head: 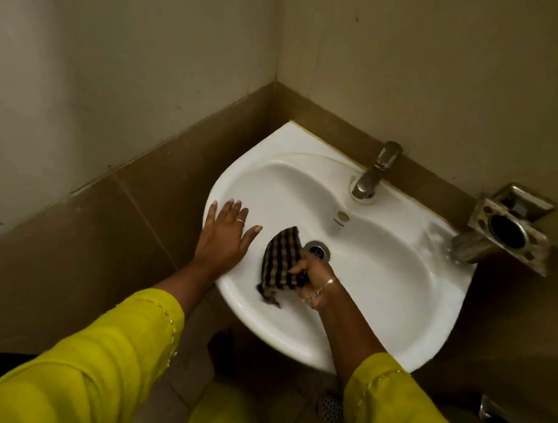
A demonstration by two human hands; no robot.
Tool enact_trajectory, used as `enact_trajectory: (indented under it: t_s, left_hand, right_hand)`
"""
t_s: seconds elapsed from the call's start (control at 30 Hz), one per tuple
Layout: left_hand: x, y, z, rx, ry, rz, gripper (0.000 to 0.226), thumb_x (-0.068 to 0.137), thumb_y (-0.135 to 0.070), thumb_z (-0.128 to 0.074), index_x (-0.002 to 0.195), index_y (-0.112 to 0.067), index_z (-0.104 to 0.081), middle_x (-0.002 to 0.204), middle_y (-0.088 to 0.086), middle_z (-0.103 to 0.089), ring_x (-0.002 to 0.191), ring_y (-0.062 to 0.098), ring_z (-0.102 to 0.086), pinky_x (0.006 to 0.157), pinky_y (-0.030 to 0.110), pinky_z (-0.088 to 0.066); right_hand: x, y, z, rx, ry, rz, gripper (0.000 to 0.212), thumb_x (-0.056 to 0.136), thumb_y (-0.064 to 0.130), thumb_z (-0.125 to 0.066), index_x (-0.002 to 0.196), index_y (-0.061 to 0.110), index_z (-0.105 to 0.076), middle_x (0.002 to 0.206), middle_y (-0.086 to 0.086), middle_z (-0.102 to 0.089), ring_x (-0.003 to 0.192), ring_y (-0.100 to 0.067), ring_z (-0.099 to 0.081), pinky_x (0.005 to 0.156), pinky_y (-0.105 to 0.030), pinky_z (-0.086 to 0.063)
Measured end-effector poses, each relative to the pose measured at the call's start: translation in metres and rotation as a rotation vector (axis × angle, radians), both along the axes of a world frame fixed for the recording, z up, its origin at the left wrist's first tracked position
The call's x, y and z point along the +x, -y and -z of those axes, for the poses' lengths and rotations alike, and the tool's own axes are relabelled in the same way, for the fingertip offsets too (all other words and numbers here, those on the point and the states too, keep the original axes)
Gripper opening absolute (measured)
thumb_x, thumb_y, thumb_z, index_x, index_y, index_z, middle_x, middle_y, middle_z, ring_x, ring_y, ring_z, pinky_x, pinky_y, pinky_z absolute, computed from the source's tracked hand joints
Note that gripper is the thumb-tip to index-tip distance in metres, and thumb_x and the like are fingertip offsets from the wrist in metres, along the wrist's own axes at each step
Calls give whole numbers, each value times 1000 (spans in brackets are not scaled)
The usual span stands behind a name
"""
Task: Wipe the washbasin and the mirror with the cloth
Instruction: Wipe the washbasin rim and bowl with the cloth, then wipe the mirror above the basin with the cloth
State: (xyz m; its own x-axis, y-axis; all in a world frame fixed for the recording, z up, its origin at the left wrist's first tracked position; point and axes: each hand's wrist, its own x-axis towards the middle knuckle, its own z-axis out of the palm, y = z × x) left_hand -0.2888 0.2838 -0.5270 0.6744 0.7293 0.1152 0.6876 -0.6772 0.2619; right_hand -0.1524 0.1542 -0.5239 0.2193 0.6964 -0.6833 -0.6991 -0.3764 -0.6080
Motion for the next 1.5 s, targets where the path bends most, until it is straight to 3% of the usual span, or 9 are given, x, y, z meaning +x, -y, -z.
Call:
enact_trajectory:
  t_s: [0.07, 0.3, 0.53, 0.7, 0.93, 1.1, 1.23, 1.33, 1.5]
  left_hand:
    - [0, 0, -9, -47, 109, -27, 86, 79, -58, -2, 137, -5, -35, 148, 15, -33, 141, 22, -19, 115, 37, 4]
    - [27, -15, -95, 10, 426, 141, 81, 87, -62, -7, 142, -5, -22, 152, 14, -21, 142, 18, -5, 114, 28, 4]
    - [53, -30, -204, 225, 589, 247, 82, 86, -64, -8, 143, -6, -19, 153, 13, -18, 141, 12, 0, 114, 22, 6]
    - [61, -39, -282, 414, 649, 277, 79, 88, -63, -9, 143, -7, -17, 154, 12, -16, 141, 13, 1, 116, 26, 2]
    - [80, -26, -394, 613, 746, 372, 81, 86, -64, -7, 143, -6, -16, 153, 13, -15, 140, 16, 2, 117, 36, -6]
    - [95, -18, -456, 741, 819, 440, 77, 88, -63, -9, 143, -9, -16, 153, 13, -17, 141, 17, -1, 117, 37, -8]
    - [110, -19, -489, 840, 866, 471, 76, 89, -62, -11, 142, -8, -19, 152, 13, -20, 140, 14, -2, 116, 34, -8]
    - [128, -28, -511, 901, 916, 510, 71, 92, -59, -16, 142, -9, -19, 151, 14, -22, 140, 13, -3, 116, 28, -5]
    - [161, -50, -545, 953, 989, 562, 67, 93, -57, -18, 142, -12, -15, 151, 10, -18, 141, 3, 8, 113, 22, -2]
  right_hand:
    - [-7, -7, -9, 132, -157, 128, 53, 75, -18, -26, 104, 9, -59, 87, -11, -69, 84, -28, -64, 63, -30, -58]
    - [-15, -50, -71, 510, -264, 328, 59, 67, -19, -27, 76, 13, -76, 82, -10, -73, 73, -25, -71, 65, -32, -59]
    - [-9, -94, -175, 720, -254, 369, 30, 81, -5, -43, 94, 11, -64, 76, -5, -73, 68, -19, -71, 57, -26, -57]
    - [0, -111, -254, 845, -158, 366, 30, 85, -3, -44, 109, 9, -57, 75, -5, -72, 69, -19, -70, 55, -25, -56]
    - [15, -93, -371, 1077, -6, 337, 29, 89, -1, -44, 96, 19, -64, 75, 0, -74, 67, -14, -70, 53, -23, -55]
    - [41, -67, -437, 1200, 152, 379, 32, 87, 1, -49, 115, 13, -59, 98, -5, -69, 89, -19, -66, 74, -32, -55]
    - [63, -44, -480, 1261, 273, 490, 33, 87, 3, -51, 118, 14, -57, 126, -13, -58, 113, -29, -55, 99, -44, -43]
    - [75, -31, -517, 1321, 404, 613, 25, 89, 2, -49, 102, 20, -61, 113, -8, -64, 105, -26, -59, 91, -42, -47]
    - [94, -15, -582, 1384, 728, 887, 26, 89, 3, -50, 107, 18, -61, 108, -2, -64, 110, -26, -57, 97, -41, -45]
